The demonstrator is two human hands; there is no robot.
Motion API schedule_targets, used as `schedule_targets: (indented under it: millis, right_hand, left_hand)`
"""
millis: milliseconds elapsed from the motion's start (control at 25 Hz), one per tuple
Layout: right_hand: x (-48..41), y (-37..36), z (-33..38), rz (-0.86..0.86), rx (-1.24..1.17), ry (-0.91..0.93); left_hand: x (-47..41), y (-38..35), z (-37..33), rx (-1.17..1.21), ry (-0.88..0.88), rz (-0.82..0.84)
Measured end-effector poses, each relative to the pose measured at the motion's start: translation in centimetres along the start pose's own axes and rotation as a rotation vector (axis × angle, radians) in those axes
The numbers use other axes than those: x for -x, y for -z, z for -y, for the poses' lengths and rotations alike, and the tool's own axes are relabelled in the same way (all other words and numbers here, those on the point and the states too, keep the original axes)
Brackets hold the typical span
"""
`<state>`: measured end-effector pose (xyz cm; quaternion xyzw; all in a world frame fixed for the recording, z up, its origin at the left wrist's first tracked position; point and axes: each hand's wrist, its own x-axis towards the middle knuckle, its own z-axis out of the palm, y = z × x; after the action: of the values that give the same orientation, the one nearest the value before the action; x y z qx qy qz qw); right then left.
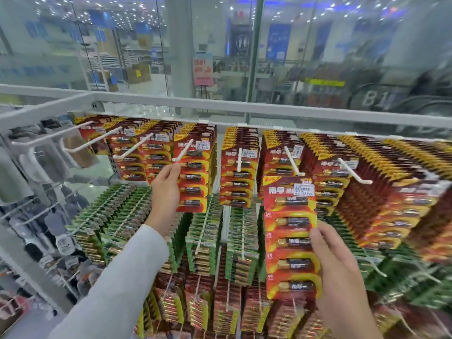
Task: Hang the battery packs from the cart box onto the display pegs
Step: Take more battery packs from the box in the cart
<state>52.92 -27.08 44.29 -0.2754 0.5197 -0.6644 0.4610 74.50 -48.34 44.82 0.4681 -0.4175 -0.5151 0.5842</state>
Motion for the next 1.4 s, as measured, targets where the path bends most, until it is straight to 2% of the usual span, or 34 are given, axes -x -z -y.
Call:
schedule_targets:
  millis: [160,400,800,1120,1240,1400]
  right_hand:
    - [1.3,-0.2,0.9,-0.051,0.114,0.088]
    - [1.1,0.0,1.1,-0.071,0.095,0.163]
    - [-2.5,-1.6,1.0,-0.151,0.093,0.16]
    - [-12.5,-3.2,-0.3,-0.284,0.332,0.269]
    - [-13.7,-2.7,-1.4,-0.324,0.435,0.323]
    - [-12.8,-1.9,-2.2,-0.366,0.441,0.352]
  left_hand:
    - [-1.2,-0.1,1.1,0.0,-0.013,0.028]
    - [-1.5,0.0,1.6,0.022,-0.054,0.046]
    - [-1.3,0.8,1.4,0.003,-0.1,0.068]
    - [-1.3,1.2,0.9,0.003,-0.087,0.027]
    - [-2.1,2.2,1.6,-0.096,-0.141,0.021]
    - [-1.5,4.1,2.5,-0.138,-0.179,0.034]
